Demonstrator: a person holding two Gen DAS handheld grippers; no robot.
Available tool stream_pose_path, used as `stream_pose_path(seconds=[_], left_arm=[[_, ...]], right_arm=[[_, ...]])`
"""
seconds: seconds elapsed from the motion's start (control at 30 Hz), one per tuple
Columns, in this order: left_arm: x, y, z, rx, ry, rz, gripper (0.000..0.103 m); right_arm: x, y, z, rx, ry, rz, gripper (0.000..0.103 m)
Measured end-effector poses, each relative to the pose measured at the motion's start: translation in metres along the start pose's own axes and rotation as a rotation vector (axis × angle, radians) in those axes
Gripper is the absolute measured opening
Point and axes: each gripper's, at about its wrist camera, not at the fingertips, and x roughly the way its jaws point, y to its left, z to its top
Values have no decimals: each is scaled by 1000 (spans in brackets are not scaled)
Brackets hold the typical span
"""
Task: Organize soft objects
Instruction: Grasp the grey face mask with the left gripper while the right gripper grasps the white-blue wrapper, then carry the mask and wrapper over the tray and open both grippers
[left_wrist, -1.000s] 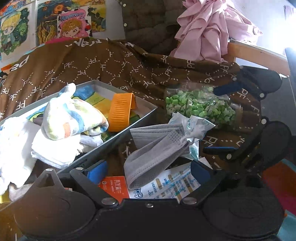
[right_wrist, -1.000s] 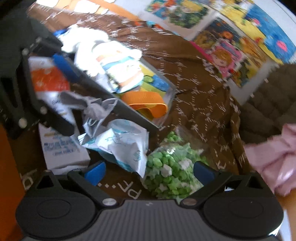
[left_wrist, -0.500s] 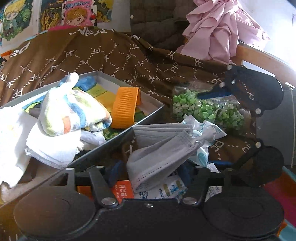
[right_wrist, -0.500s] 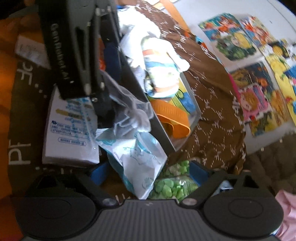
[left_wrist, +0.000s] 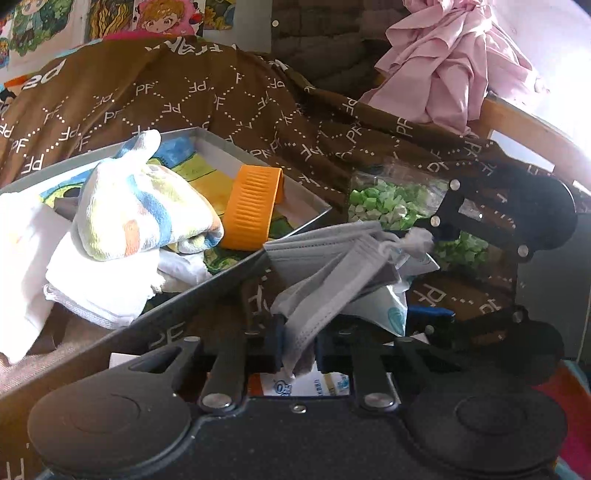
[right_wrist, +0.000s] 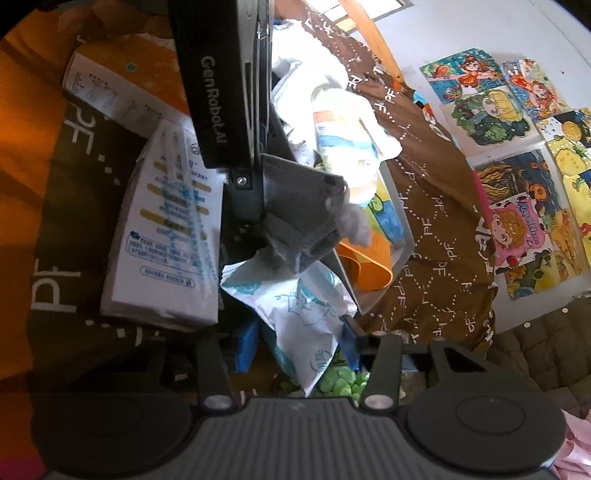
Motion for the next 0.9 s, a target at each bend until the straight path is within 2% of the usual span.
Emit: stream_pose_path(seconds=[0.1,0.33,0.37,0.6,0.77,0.9], left_arm=[[-3,-1,1,-19,-13,-1,11],[-20,-3,8,-56,-60,8,9],[-24,-4,9,-52,-69,8,9],[-49,-1,18,-46,-115,-8,8],[-70,15,40,-65,-202,33,8],[-77,38,63,-107,-264,103,8]], right_arm=[[-4,0,-2,7,-8,-17,45],[-18,-4,-1,31,-35,-57,39],[-21,-6,-1,35,-37,-63,33],[-36,-16,4,94,-37,-101,33],[-43,-45,21,250,-57,-128,33],[-36,-81,46,423,-75,-127,34]])
